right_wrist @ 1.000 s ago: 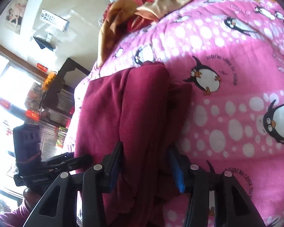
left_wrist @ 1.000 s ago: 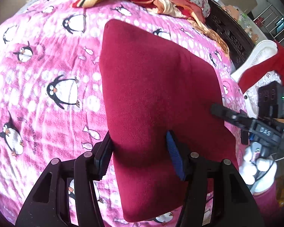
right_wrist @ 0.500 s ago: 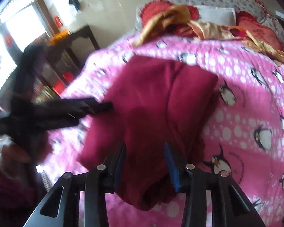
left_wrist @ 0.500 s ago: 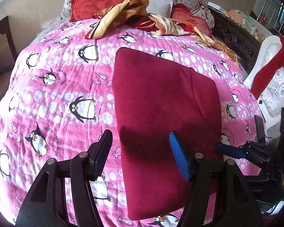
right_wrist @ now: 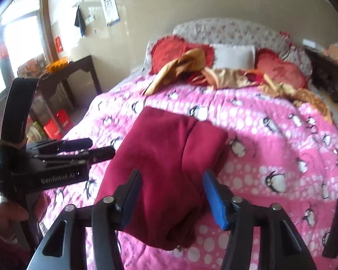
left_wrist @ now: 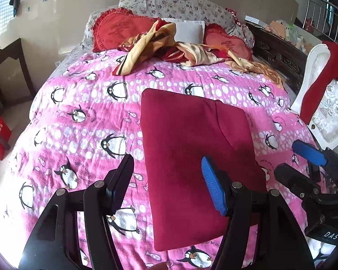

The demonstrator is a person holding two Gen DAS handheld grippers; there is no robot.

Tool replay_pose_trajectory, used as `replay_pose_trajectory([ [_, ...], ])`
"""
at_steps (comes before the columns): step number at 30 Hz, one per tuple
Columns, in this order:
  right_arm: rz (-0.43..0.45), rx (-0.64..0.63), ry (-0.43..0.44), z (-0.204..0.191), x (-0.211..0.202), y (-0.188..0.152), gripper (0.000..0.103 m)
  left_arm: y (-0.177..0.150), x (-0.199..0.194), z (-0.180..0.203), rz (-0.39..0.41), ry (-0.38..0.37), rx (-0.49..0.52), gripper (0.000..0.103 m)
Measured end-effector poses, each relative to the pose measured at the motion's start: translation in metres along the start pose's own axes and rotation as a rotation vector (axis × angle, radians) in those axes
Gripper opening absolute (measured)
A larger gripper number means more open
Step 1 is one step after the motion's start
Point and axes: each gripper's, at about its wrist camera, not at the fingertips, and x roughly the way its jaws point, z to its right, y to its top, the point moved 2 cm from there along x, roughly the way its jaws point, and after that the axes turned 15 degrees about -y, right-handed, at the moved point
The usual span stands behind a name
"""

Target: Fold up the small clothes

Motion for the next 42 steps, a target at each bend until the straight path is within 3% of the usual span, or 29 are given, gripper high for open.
replay_pose_trajectory([
  [1, 0.015, 0.004, -0.013, -0.001, -0.001, 0.002, 0.077, 0.000, -0.003, 0.002, 0.009, 0.009, 0.012, 0.063],
  [7, 0.051, -0.012, -0.096, -0.009, -0.006, 0.008, 0.083, -0.003, -0.019, 0.004, 0.054, 0.041, 0.035, 0.063],
  [14, 0.041, 0.053, -0.102, -0.004, -0.007, 0.005, 0.083, -0.007, -0.028, 0.000, 0.078, 0.058, 0.021, 0.063],
  [42, -0.010, 0.073, -0.091, -0.007, 0.006, 0.002, 0.084, -0.010, -0.018, -0.001, 0.062, 0.052, 0.017, 0.063],
])
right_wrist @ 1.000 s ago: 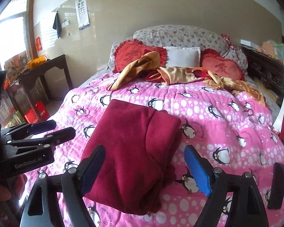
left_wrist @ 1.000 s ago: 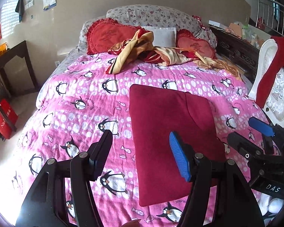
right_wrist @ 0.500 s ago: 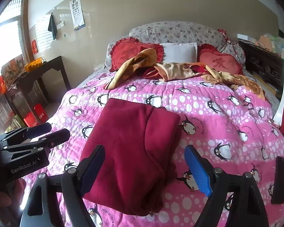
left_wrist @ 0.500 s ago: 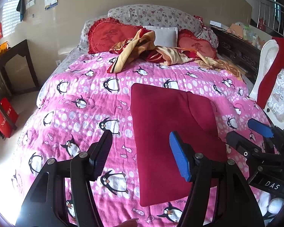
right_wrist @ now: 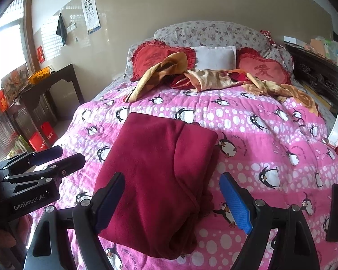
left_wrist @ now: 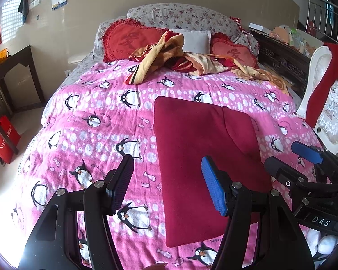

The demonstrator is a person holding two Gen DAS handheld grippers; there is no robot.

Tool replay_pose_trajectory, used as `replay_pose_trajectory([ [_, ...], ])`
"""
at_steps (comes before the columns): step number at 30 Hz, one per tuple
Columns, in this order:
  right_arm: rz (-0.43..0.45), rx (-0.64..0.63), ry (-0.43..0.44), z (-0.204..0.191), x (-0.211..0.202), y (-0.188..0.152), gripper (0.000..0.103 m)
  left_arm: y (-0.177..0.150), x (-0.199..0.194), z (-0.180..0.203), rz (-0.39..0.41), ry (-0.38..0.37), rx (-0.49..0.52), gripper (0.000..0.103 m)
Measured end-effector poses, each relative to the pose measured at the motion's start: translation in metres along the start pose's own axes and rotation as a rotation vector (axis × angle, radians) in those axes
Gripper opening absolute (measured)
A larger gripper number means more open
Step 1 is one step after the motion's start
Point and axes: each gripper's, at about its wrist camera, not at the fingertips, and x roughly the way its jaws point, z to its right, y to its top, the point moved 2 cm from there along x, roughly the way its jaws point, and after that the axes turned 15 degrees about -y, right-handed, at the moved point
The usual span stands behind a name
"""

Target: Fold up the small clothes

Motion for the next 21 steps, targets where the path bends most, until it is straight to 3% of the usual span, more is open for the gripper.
replay_pose_trajectory([
  [21, -0.034, -0.006, 0.002, 0.000, 0.017, -0.003, 0.084, 0.001, 0.009, -0.028, 0.019, 0.002, -0.069, 0.063],
])
